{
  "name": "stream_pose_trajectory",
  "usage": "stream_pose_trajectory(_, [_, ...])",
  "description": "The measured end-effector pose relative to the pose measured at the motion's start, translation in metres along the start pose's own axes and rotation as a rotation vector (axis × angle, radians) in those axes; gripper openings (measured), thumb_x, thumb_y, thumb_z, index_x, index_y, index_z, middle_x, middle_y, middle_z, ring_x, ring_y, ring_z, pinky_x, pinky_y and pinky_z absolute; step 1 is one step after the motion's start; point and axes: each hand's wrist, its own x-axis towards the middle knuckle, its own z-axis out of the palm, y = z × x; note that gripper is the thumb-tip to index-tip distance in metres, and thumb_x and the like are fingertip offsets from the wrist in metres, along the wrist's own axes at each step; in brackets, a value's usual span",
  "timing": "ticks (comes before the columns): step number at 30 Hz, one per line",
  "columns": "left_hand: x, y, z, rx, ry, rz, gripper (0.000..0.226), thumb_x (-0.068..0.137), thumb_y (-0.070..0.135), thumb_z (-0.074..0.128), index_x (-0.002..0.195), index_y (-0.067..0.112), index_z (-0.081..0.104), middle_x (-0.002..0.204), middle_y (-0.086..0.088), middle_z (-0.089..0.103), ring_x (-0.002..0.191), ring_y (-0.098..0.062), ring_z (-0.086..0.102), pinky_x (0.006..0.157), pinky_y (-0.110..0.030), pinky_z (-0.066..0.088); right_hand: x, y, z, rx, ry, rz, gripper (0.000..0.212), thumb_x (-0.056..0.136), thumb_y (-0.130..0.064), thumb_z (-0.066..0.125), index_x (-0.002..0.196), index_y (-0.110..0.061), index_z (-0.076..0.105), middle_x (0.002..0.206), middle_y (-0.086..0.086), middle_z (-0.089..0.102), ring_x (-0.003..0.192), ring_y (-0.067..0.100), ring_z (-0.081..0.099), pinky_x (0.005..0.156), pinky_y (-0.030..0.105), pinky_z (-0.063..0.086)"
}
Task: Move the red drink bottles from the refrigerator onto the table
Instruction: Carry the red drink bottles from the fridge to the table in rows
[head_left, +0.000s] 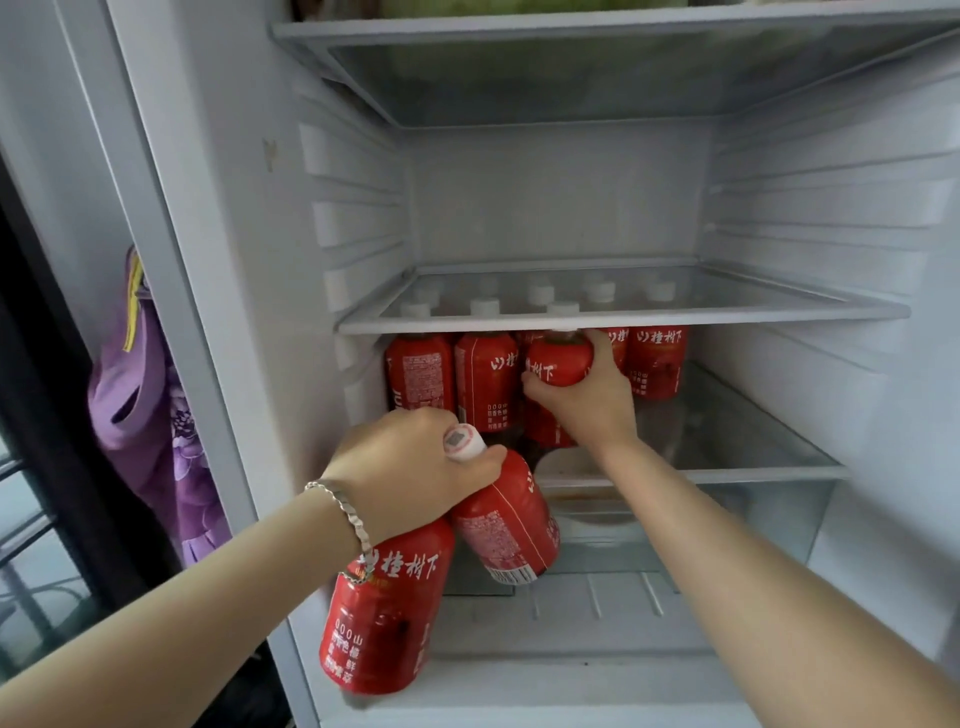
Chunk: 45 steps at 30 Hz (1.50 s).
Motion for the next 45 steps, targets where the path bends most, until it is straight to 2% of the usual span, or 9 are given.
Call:
stream_pose_trajectory(6, [0.003, 0.003, 0.003, 0.002, 0.015, 0.057, 0.044, 0.079, 0.066, 0.047, 0.078, 0.023, 0.059, 0.079, 0.008, 0.064, 0.072, -0.009, 0.061, 0.067, -0.025, 0.052, -0.049, -0.011, -0.033, -0.117, 0.047, -0.029, 0.074, 0.066, -0.037, 0.081, 0.129, -0.031, 0.043, 0.108, -0.011, 0.053, 0.098, 0.011, 0.054, 0.087, 0.031, 0.048])
stream_pose_trajectory(10, [0.007, 0.006, 0.006, 0.007, 0.004, 0.082, 0.047, 0.077, 0.068, 0.046, 0.076, 0.024, 0.059, 0.077, 0.008, 0.065, 0.071, -0.01, 0.062, 0.071, -0.03, 0.055, -0.053, -0.021, -0.033, -0.31, 0.157, -0.08, 0.067, 0.063, -0.038, 0.08, 0.117, -0.019, 0.046, 0.116, -0.001, 0.047, 0.104, 0.019, 0.053, 0.085, 0.04, 0.05])
stream_pose_trajectory(15, [0.005, 0.01, 0.008, 0.021, 0.014, 0.113, 0.049, 0.076, 0.069, 0.045, 0.078, 0.023, 0.06, 0.078, 0.007, 0.065, 0.072, -0.011, 0.062, 0.072, -0.03, 0.055, -0.042, -0.031, -0.026, -0.348, 0.295, -0.125, 0.047, 0.082, -0.053, 0.056, 0.102, -0.011, 0.061, 0.104, 0.006, 0.055, 0.1, 0.023, 0.052, 0.084, 0.041, 0.049])
stream_pose_trajectory(18, [0.0, 0.009, 0.005, 0.048, 0.014, 0.123, 0.047, 0.078, 0.068, 0.045, 0.08, 0.023, 0.059, 0.081, 0.007, 0.064, 0.074, -0.011, 0.061, 0.071, -0.026, 0.052, -0.052, -0.036, -0.032, -0.434, 0.366, -0.324, 0.034, 0.083, -0.045, 0.06, 0.079, -0.011, 0.06, 0.081, 0.001, 0.056, 0.079, 0.019, 0.053, 0.06, 0.027, 0.044])
stream_pose_trajectory(23, [-0.014, 0.008, 0.0, 0.18, 0.035, 0.154, 0.049, 0.078, 0.07, 0.042, 0.081, 0.024, 0.057, 0.083, 0.007, 0.064, 0.077, -0.013, 0.061, 0.069, -0.026, 0.05, -0.067, -0.056, -0.046, -0.684, 0.153, -0.375, 0.026, 0.085, -0.043, 0.06, 0.081, -0.018, 0.055, 0.074, -0.009, 0.051, 0.065, 0.012, 0.047, 0.047, 0.016, 0.025])
stream_pose_trajectory(30, [-0.074, 0.008, -0.021, 0.269, 0.091, -0.011, 0.043, 0.082, 0.066, 0.041, 0.081, 0.024, 0.05, 0.079, 0.006, 0.055, 0.073, -0.016, 0.054, 0.066, -0.026, 0.04, -0.092, -0.097, -0.037, -0.851, -0.258, -0.44, 0.015, 0.081, -0.03, 0.058, 0.074, -0.017, 0.058, 0.076, -0.002, 0.062, 0.067, 0.018, 0.055, 0.056, 0.03, 0.043])
stream_pose_trajectory(34, [-0.134, 0.007, -0.022, 0.337, 0.12, -0.196, 0.044, 0.082, 0.066, 0.04, 0.078, 0.022, 0.046, 0.094, 0.001, 0.065, 0.089, -0.022, 0.063, 0.072, -0.029, 0.042, -0.133, -0.109, -0.017, -0.861, -0.51, -0.596, 0.017, 0.081, -0.034, 0.056, 0.075, -0.018, 0.052, 0.085, 0.0, 0.062, 0.075, 0.023, 0.053, 0.051, 0.028, 0.031])
stream_pose_trajectory(39, [-0.236, -0.002, -0.018, 0.379, 0.091, -0.459, 0.044, 0.083, 0.064, 0.04, 0.072, 0.021, 0.044, 0.075, 0.002, 0.057, 0.079, -0.02, 0.062, 0.064, -0.026, 0.039, -0.205, -0.114, 0.009, -0.753, -0.784, -0.801, 0.03, 0.083, -0.042, 0.057, 0.098, -0.016, 0.06, 0.103, 0.003, 0.066, 0.093, 0.026, 0.062, 0.066, 0.031, 0.043])
stream_pose_trajectory(45, [-0.394, 0.005, -0.027, 0.443, 0.051, -0.82, 0.043, 0.083, 0.06, 0.04, 0.073, 0.019, 0.048, 0.069, 0.004, 0.054, 0.069, -0.02, 0.055, 0.067, -0.029, 0.046, -0.333, -0.133, 0.032, -0.618, -1.069, -1.047, 0.021, 0.086, -0.035, 0.053, 0.097, -0.018, 0.054, 0.113, 0.002, 0.061, 0.106, 0.027, 0.058, 0.069, 0.028, 0.033])
